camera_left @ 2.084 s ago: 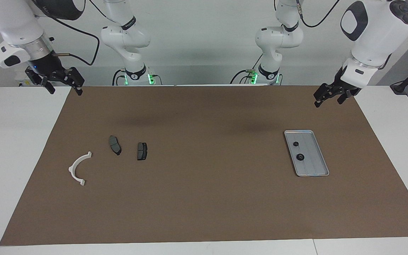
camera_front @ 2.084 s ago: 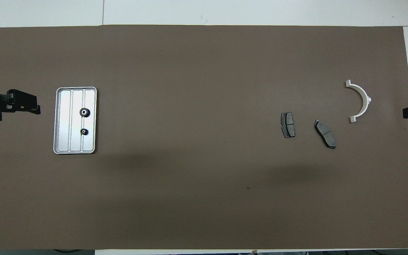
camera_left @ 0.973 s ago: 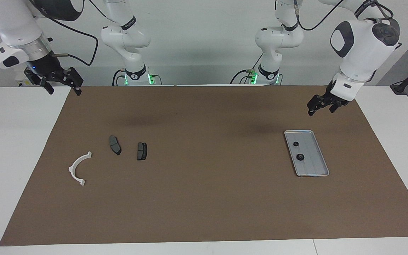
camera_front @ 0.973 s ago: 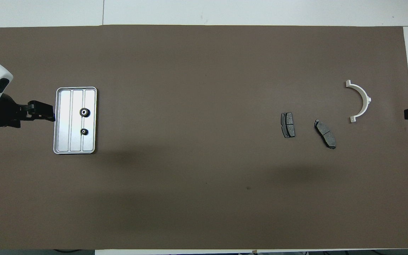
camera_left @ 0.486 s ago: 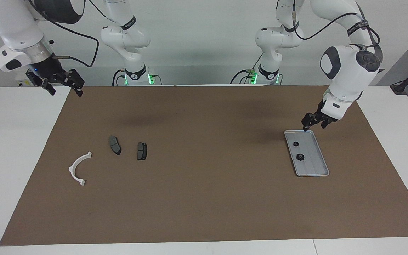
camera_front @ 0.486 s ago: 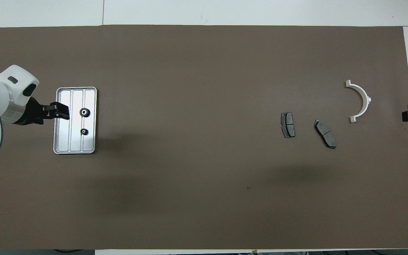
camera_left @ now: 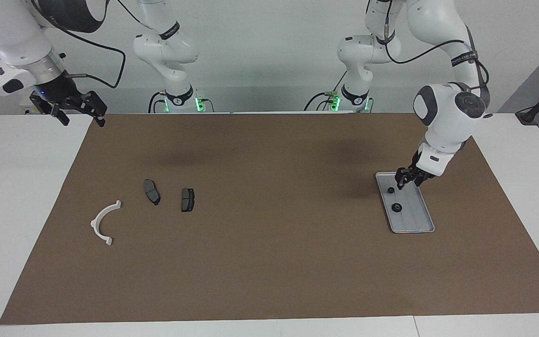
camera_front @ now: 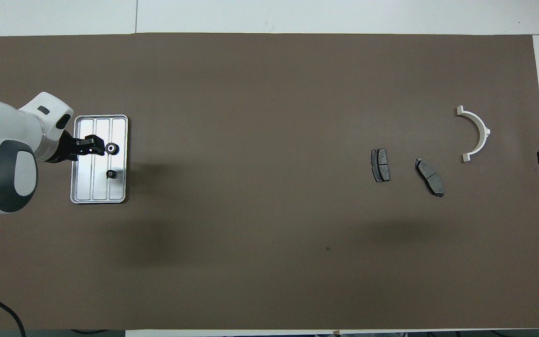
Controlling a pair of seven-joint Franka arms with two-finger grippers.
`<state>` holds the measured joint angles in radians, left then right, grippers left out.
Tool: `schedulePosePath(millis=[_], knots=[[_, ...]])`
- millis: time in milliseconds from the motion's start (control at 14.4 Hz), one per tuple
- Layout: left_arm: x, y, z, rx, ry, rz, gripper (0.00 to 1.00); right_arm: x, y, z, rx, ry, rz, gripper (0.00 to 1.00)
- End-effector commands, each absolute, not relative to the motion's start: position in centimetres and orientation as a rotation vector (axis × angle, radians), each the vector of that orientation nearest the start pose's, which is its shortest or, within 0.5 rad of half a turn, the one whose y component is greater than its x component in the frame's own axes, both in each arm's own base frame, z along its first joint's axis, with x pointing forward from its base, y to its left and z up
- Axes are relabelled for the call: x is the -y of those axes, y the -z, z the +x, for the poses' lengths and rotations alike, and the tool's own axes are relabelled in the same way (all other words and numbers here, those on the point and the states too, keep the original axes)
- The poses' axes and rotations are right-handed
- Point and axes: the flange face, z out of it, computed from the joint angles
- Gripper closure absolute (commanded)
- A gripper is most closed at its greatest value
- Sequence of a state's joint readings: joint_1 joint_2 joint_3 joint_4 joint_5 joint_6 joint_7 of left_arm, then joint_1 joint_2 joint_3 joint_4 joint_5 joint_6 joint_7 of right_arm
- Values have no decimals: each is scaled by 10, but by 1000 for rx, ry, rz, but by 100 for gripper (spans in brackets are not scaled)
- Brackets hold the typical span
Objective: Place bearing gear from tray to pile
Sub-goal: 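Reach the left gripper to the silver tray and grasp a black bearing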
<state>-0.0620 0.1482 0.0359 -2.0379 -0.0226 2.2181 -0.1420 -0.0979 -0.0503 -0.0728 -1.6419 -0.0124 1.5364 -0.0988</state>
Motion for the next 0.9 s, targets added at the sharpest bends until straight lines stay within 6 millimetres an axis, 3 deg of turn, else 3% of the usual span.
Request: schedulePosePath(millis=[0,208,347,834], knots=[[18,-349,589,233,76,-3147,32,90,-616,517,-67,-82,-3135,0],[28,-321,599,214,76,-3145,34,76,-615,521,-60,-67,-3137,0],[27,-319,601,217,81,-3145,36,69,-615,522,-57,-65,-3138,0],[27,-313,604,214,91,-3144,37,76,-604,521,-59,-98,-3134,0]])
